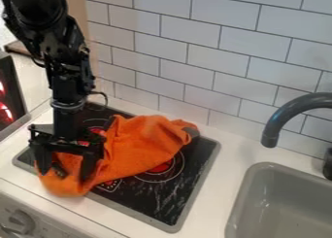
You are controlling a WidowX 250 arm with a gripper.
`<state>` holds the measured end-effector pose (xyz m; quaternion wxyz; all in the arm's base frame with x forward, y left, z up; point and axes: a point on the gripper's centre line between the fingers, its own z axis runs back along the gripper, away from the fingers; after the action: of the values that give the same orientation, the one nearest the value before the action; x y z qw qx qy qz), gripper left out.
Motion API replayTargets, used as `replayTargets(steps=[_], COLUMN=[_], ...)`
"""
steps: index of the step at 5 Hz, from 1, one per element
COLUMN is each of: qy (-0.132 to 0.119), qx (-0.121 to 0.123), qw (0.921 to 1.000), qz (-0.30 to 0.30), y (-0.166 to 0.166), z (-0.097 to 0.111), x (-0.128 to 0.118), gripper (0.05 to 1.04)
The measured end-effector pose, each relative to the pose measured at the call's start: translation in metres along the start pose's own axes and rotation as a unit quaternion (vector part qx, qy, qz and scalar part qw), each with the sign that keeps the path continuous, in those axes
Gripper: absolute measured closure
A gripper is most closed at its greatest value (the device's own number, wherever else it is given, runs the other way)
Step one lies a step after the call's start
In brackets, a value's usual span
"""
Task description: Fold the cloth from bottom left to top right
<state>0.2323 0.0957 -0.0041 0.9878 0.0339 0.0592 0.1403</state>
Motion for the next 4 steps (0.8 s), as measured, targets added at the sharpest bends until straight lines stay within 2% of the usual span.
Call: replayTargets(steps=[1,3,4], qy=[0.005,-0.001,-0.002], qx=[0.009,0.019,0.02], qw=[1.0,0.9997,0.9997], qz=[0.002,0.013,0.012], y=[0.0015,0.0043,0.0046], z=[-0.0077,-0.0108,-0.0108], x=[-0.0042,-0.0058,-0.0055], gripper=[0.148,0.75,0.947])
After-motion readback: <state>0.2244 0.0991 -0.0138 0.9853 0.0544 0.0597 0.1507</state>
